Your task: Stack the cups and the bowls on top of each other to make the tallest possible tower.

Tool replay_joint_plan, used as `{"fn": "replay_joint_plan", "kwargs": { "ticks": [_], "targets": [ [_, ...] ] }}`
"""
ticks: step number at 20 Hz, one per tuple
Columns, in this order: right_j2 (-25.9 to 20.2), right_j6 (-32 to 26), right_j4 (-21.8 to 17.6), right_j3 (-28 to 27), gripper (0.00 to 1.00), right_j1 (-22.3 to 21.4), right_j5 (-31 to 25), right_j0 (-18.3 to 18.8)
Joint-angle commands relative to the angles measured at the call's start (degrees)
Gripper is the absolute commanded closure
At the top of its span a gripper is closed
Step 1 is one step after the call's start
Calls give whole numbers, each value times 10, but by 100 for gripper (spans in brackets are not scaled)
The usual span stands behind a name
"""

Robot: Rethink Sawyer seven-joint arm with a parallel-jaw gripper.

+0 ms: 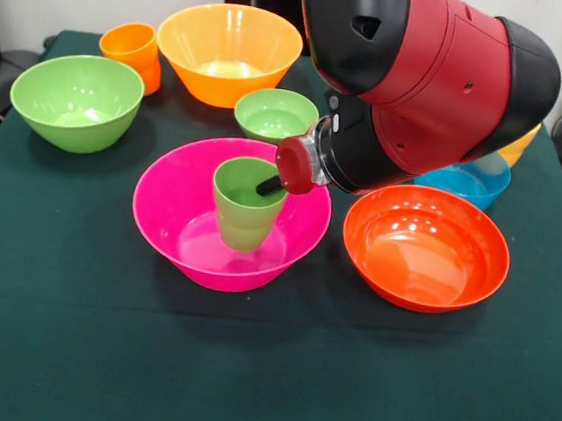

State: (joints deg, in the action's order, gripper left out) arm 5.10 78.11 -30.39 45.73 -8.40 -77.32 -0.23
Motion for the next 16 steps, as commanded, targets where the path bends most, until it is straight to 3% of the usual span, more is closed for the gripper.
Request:
{"fn": "replay_joint_plan", "kwargs": {
  "ticks": [1, 16],
  "targets": [
    [-61, -164, -23, 3, 100, -5, 20, 11],
    [-65, -163, -22, -13, 100, 5, 19, 12]
  ]
}}
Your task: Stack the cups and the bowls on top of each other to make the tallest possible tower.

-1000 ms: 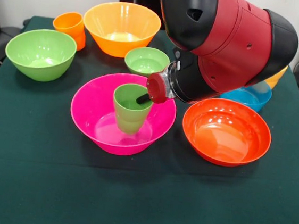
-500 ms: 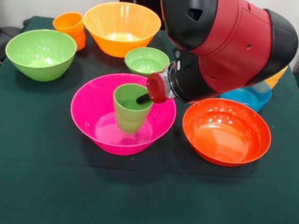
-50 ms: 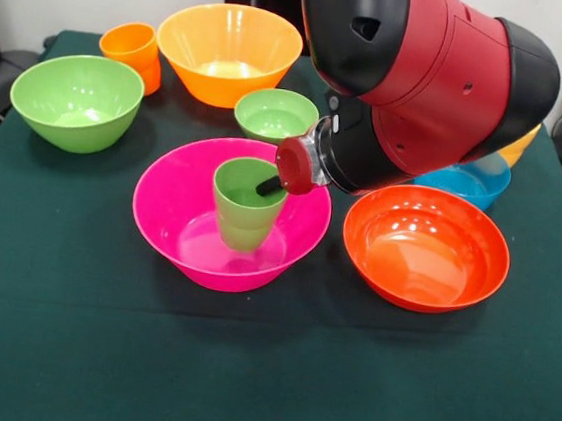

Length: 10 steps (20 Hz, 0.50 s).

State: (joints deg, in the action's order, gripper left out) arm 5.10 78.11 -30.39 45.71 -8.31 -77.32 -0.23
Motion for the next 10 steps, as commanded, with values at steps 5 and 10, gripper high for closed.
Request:
{"fn": "replay_joint_plan", "kwargs": {
  "ticks": [5, 10],
  "targets": [
    [-69, -167, -21, -14, 0, 4, 29, 14],
    [-71, -167, -20, -14, 0, 3, 34, 13]
  ]
}}
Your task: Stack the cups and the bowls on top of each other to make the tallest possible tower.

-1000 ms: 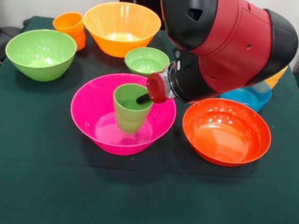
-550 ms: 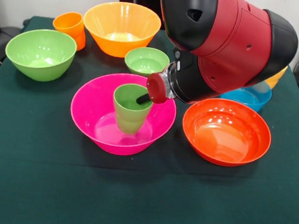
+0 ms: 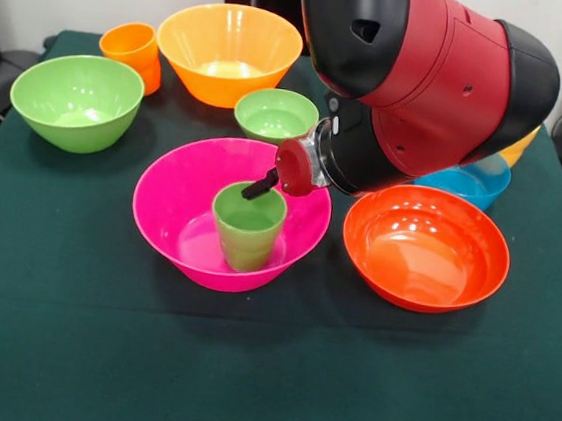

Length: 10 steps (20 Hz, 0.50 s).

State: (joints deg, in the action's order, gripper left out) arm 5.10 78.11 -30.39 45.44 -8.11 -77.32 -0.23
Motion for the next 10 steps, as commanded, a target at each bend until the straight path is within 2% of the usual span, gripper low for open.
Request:
{"fn": "replay_joint_plan", "kwargs": {
  "ticks": [1, 10],
  "targets": [
    [-71, -168, -21, -10, 0, 1, 36, 13],
    [-70, -163, -20, 5, 0, -10, 57, 16]
  ]
}}
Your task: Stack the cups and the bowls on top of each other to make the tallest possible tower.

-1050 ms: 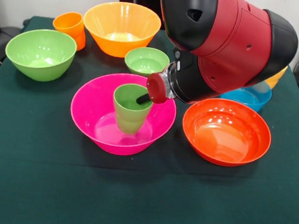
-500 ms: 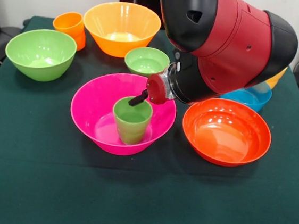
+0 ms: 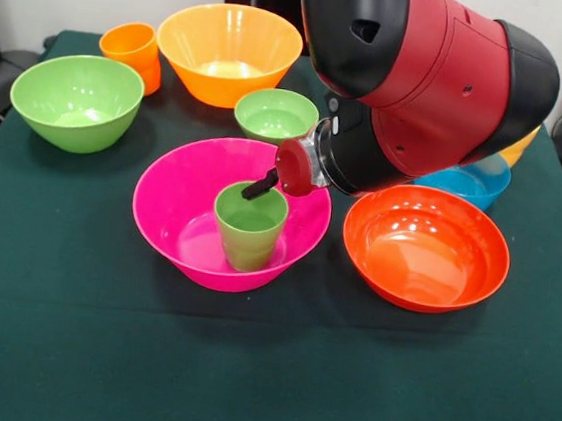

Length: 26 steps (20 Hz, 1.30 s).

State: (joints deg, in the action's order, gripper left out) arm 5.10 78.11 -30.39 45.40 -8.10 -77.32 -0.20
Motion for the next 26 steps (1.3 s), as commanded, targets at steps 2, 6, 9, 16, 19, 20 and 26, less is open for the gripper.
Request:
{"fn": "replay_joint_plan", "kwargs": {
  "ticks": [2, 6, 9, 16, 19, 20, 26],
  "targets": [
    [-69, -161, -19, 10, 0, -12, 56, 16],
    [-68, -156, -13, 25, 0, -22, 55, 18],
    [-69, -154, -7, 40, 0, -35, 57, 20],
    [-71, -154, 2, 85, 0, -69, 42, 17],
    [-69, -148, 3, 102, 0, -87, 36, 13],
    [-68, -147, 4, 109, 0, -92, 32, 12],
    [-102, -140, 27, 155, 0, -113, 81, 34]
  ]
}}
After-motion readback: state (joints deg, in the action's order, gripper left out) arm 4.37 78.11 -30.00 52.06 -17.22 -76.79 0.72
